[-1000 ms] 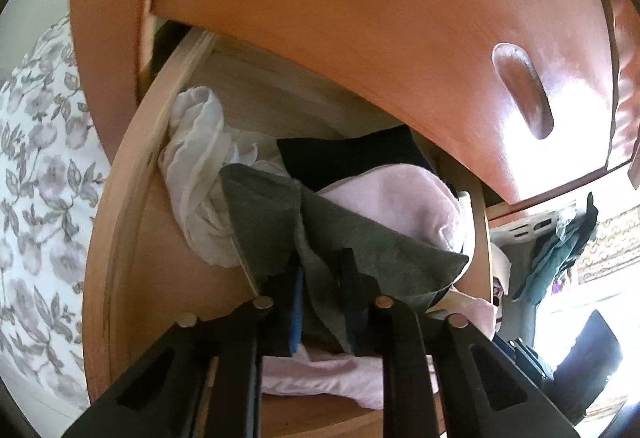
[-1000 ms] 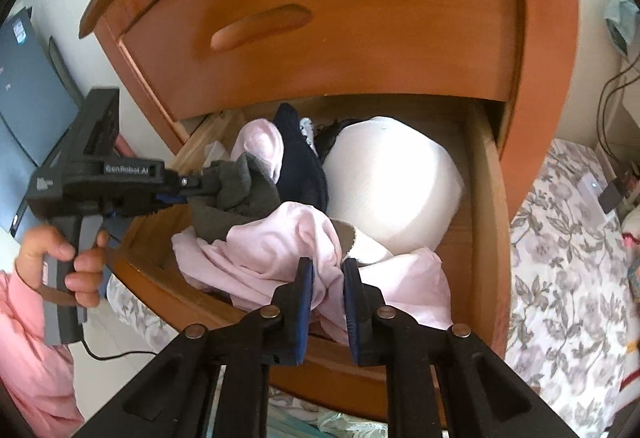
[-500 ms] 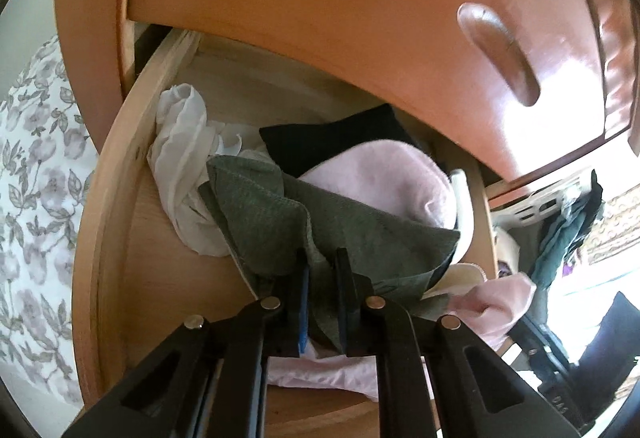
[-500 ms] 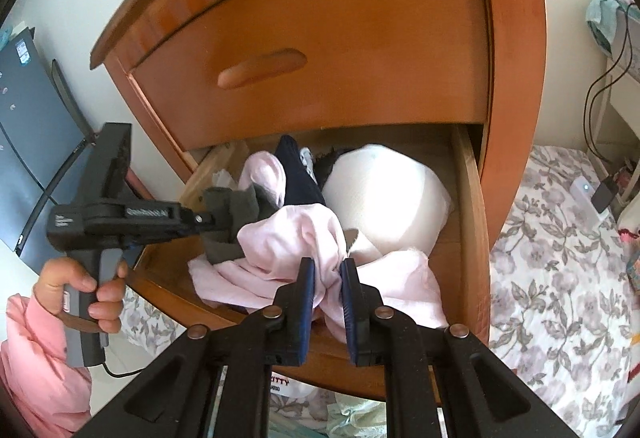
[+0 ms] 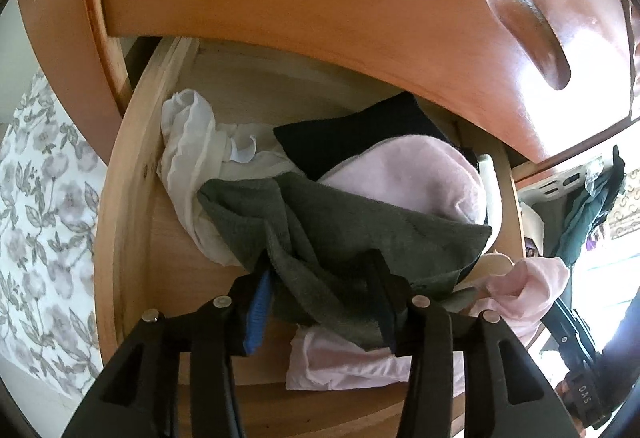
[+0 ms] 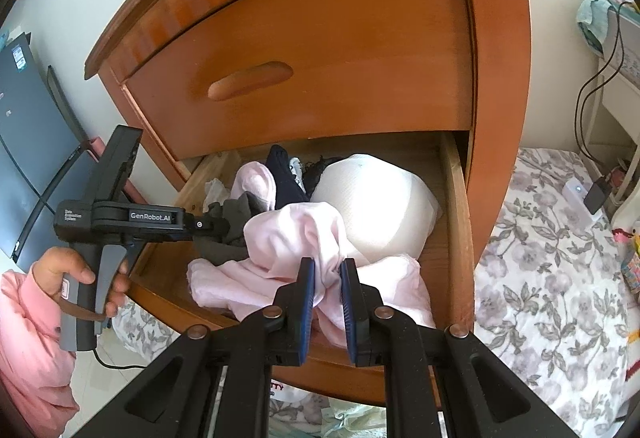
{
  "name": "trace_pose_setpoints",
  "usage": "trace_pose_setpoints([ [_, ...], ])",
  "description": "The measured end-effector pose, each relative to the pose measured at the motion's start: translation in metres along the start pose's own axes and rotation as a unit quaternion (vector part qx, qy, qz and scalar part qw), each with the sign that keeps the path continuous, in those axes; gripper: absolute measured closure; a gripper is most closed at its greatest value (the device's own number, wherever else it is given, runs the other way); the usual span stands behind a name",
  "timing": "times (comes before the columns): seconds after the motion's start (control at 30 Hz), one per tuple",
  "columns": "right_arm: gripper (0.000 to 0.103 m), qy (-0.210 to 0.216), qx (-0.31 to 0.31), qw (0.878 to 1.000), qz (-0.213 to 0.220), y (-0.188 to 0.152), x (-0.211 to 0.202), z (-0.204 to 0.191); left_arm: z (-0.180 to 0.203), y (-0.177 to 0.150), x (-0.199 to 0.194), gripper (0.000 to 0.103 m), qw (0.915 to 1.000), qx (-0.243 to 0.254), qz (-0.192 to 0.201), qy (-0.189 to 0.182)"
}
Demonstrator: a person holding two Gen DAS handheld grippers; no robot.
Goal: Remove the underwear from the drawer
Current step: 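Lift the pink cloth with the right tool while the left tool lifts the grey cloth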
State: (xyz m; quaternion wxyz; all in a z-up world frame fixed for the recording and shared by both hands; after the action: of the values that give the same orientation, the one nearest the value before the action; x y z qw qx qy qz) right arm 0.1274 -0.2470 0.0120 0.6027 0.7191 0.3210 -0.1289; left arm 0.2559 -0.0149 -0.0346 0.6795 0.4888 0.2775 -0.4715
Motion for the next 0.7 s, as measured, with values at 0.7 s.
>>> trace_pose_setpoints([
  [0.7, 0.089, 0.003, 0.022, 1.000, 0.010, -0.002, -0.005, 0.000, -0.004, -0.023, -0.029, 0.088, 0.9970, -0.038, 0.064, -0.025],
])
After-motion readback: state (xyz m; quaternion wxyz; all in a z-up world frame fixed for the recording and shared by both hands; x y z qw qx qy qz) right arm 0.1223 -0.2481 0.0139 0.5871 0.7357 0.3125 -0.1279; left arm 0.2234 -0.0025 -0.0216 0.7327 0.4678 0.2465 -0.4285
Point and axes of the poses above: each gripper's, at about its wrist camera, not at the fingertips, and x roughly the way its jaws point, z to its right, y to its top, the point moved 1 cm from there along x, roughly the way its jaws point, and after that the axes turned 11 degrees about z, right-handed, at the moved point
